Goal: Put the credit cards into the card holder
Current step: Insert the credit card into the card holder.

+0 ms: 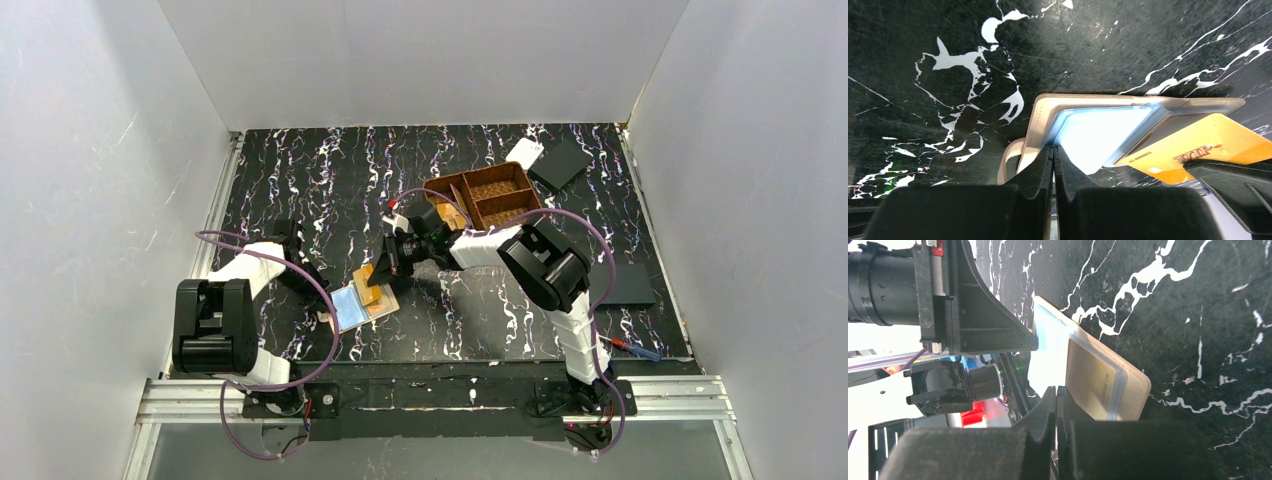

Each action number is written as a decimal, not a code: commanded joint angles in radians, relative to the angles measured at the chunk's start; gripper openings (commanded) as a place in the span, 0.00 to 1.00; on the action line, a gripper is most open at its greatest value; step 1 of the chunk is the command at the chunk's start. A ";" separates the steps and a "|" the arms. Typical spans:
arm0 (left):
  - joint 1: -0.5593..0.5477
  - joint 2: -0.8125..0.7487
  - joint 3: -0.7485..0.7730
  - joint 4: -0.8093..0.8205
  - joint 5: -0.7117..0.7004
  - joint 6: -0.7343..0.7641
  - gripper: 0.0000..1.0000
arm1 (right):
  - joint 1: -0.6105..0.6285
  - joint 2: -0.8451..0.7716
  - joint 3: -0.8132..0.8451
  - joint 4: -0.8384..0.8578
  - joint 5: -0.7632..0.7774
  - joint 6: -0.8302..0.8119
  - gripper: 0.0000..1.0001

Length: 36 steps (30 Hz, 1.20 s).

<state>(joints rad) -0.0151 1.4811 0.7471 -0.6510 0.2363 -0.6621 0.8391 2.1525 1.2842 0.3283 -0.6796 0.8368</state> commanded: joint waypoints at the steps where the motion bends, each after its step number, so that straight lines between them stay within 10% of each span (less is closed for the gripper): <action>1: -0.002 0.034 -0.071 0.019 -0.100 -0.006 0.00 | 0.018 0.007 -0.014 0.061 0.008 0.013 0.01; 36: -0.002 -0.014 -0.107 0.042 -0.065 -0.043 0.00 | 0.072 0.010 -0.169 0.320 -0.006 0.204 0.01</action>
<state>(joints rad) -0.0086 1.4342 0.7044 -0.6128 0.2436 -0.7010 0.8978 2.1555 1.1309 0.5835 -0.6720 1.0191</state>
